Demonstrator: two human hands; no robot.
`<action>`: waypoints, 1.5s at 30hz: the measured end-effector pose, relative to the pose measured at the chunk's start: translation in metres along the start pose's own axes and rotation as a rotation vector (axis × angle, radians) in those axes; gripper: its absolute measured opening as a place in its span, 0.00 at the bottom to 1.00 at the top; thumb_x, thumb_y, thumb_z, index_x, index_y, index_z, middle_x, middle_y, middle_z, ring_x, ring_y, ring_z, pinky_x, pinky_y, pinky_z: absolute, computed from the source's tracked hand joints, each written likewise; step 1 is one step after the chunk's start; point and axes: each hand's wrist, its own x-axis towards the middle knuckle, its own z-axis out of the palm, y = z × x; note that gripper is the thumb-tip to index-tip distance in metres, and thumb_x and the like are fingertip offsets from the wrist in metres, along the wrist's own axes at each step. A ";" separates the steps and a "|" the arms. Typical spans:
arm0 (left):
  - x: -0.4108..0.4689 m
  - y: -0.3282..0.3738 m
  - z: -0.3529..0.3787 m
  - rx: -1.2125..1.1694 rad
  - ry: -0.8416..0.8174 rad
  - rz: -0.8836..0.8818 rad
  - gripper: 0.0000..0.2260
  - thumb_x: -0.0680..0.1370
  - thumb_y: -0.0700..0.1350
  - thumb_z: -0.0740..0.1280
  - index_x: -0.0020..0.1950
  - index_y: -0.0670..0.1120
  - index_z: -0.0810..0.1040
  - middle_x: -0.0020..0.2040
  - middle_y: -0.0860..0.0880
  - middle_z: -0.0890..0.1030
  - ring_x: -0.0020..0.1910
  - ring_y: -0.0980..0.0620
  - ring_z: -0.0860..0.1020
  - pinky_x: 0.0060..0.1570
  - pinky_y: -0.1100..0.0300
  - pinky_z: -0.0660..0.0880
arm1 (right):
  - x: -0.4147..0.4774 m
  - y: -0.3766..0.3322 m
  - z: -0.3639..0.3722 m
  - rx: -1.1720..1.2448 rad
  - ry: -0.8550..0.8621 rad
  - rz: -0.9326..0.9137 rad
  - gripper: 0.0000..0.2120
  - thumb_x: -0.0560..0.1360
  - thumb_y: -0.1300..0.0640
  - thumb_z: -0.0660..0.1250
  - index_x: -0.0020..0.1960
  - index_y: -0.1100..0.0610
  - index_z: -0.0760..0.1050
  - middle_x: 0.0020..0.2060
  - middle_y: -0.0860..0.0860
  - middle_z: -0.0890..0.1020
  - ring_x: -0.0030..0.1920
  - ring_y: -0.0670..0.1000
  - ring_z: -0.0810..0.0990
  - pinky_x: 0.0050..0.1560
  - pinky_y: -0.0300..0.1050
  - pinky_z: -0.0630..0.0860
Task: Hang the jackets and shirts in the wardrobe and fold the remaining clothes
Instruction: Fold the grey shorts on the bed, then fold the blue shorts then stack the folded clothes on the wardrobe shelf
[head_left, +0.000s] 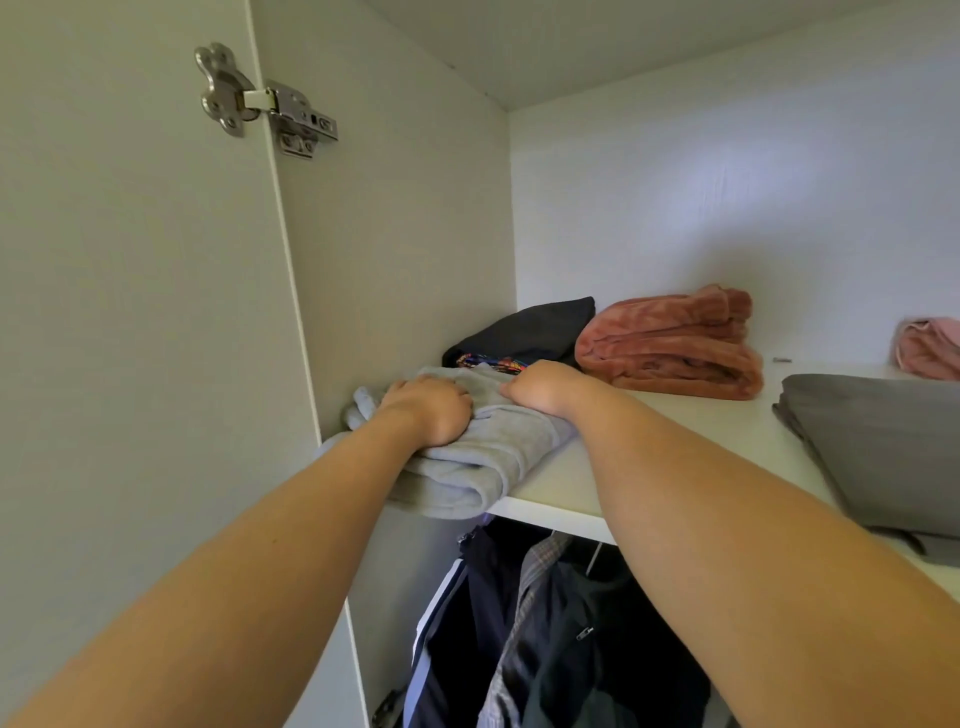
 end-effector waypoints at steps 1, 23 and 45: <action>-0.002 0.001 0.000 -0.026 0.010 -0.005 0.20 0.86 0.49 0.47 0.63 0.46 0.77 0.70 0.45 0.75 0.70 0.44 0.70 0.71 0.44 0.63 | -0.001 0.000 0.000 0.003 0.004 0.001 0.22 0.83 0.46 0.58 0.67 0.61 0.75 0.63 0.58 0.79 0.53 0.55 0.76 0.51 0.45 0.69; -0.337 -0.031 0.042 -0.565 0.440 -0.186 0.05 0.80 0.43 0.70 0.47 0.53 0.82 0.43 0.63 0.80 0.40 0.59 0.78 0.38 0.73 0.70 | -0.234 -0.127 0.052 0.209 0.325 -0.702 0.18 0.74 0.52 0.60 0.29 0.59 0.64 0.23 0.52 0.66 0.26 0.51 0.64 0.27 0.45 0.55; -1.009 -0.054 0.355 -0.872 0.039 -1.733 0.05 0.80 0.45 0.64 0.47 0.51 0.79 0.44 0.53 0.78 0.40 0.52 0.75 0.36 0.60 0.71 | -0.741 -0.314 0.517 -0.370 -1.196 -1.227 0.24 0.84 0.44 0.50 0.35 0.53 0.68 0.33 0.50 0.74 0.35 0.51 0.74 0.35 0.48 0.65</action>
